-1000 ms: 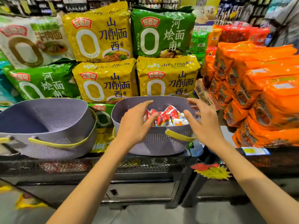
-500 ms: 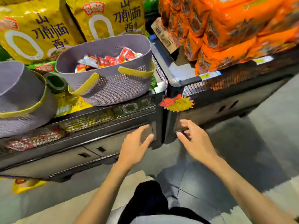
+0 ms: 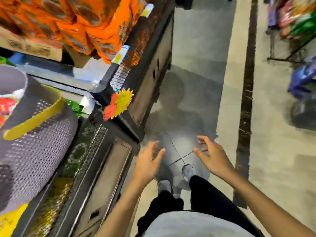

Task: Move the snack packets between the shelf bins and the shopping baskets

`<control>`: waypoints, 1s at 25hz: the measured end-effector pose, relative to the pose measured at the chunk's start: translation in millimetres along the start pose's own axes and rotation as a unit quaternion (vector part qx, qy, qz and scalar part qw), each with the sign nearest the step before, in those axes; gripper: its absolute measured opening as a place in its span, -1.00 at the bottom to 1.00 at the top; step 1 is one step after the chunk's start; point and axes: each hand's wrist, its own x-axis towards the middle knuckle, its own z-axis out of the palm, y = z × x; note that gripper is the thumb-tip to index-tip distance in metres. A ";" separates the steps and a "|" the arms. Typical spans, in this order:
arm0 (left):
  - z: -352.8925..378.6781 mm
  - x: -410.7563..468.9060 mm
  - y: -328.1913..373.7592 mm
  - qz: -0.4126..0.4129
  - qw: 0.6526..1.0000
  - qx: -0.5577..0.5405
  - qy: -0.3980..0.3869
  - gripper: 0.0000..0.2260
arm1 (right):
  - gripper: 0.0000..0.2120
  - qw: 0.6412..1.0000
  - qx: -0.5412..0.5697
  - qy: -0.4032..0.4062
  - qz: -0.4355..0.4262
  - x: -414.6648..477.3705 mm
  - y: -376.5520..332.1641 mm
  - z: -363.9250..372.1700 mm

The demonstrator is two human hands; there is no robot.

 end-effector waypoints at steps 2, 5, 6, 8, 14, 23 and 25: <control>15.8 17.3 13.5 0.052 0.993 0.049 -0.091 -0.62 | -0.61 0.994 0.035 0.070 0.074 -28.3 19.8 -6.3; 54.2 30.3 52.4 0.138 0.961 0.113 -0.213 -0.58 | -0.64 0.965 0.101 0.163 0.177 -77.0 53.8 -14.4; 71.0 31.4 67.5 0.164 0.947 0.124 -0.246 -0.57 | -0.65 0.952 0.117 0.192 0.207 -92.7 65.1 -17.9; 102.3 30.6 94.1 0.204 0.923 0.141 -0.295 -0.51 | -0.65 0.934 0.125 0.224 0.250 -118.4 82.0 -23.7; 222.9 2.5 174.0 0.278 0.846 0.184 -0.415 -0.54 | -0.65 0.856 0.203 0.326 0.346 -187.1 157.5 -50.8; 384.6 -46.0 252.9 0.272 0.818 0.209 -0.462 -0.64 | -0.62 0.775 0.256 0.395 0.423 -264.0 290.4 -160.3; 408.2 -49.2 268.9 0.257 0.815 0.221 -0.469 -0.64 | -0.62 0.764 0.263 0.416 0.418 -271.9 312.6 -182.0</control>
